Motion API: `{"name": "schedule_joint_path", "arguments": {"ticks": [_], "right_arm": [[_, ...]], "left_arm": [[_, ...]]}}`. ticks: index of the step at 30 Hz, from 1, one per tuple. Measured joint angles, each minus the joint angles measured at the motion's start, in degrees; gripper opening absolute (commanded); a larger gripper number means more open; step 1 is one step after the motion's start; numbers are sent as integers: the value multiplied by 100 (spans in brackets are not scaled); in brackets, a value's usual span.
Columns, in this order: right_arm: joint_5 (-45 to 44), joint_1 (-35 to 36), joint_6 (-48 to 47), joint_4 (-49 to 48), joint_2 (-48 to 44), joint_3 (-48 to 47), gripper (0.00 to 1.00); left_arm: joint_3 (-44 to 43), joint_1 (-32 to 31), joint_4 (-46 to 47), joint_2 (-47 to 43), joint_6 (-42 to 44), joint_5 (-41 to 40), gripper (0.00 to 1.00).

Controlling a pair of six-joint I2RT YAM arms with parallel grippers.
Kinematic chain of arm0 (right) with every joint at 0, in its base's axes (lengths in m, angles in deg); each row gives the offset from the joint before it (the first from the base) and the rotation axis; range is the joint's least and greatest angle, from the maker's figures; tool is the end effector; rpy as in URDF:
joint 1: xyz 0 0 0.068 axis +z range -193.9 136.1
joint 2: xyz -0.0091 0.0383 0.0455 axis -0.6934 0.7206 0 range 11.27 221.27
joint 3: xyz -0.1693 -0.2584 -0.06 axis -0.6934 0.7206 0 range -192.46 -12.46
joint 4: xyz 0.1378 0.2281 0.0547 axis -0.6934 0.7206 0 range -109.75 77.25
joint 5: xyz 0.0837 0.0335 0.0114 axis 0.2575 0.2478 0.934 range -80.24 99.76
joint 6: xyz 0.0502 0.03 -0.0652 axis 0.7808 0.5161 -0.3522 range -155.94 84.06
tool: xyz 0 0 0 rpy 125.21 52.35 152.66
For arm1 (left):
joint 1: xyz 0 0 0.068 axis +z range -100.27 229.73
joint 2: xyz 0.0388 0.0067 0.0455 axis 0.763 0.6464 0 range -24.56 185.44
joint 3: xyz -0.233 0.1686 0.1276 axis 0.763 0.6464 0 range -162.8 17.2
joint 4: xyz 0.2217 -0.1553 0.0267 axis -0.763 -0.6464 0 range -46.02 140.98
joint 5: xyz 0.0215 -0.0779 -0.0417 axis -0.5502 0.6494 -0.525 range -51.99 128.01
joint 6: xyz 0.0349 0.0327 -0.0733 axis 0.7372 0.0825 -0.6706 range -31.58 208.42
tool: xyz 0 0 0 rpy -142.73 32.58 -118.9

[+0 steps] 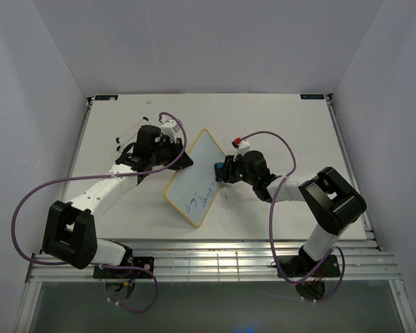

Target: Erase the whiteboard

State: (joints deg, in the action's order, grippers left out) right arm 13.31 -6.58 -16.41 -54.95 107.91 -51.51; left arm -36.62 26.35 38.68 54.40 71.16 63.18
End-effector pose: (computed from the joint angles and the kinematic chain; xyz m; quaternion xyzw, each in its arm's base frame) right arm 0.3021 0.2364 0.1766 -0.1455 0.8179 0.2873 0.4768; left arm 0.2927 -0.1625 0.2727 0.1431 0.8687 -0.3333 0.3375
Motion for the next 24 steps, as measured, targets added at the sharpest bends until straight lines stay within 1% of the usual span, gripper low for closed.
{"name": "schedule_joint_path", "arguments": {"ticks": [6, 9, 13, 17, 21, 24], "right_arm": [[608, 153, 442, -1300, 208, 98, 8], [752, 258, 483, -1604, 251, 81, 8], [802, 221, 420, -1600, 315, 7, 8], [807, -11, 426, -1467, 387, -85, 8], [466, -219, 404, -1113, 391, -81, 8], [236, -184, 310, -1064, 376, 24, 8]], "left_arm": [[0, 46, 9, 2, -87, -197, 0], [0, 59, -13, 20, -142, -365, 0], [-2, 59, -20, 61, -205, -573, 0], [-81, 59, 48, 240, -295, -647, 0], [-184, 66, 98, 461, -393, -605, 0], [-258, 118, 94, 608, -426, -529, 0]]}}
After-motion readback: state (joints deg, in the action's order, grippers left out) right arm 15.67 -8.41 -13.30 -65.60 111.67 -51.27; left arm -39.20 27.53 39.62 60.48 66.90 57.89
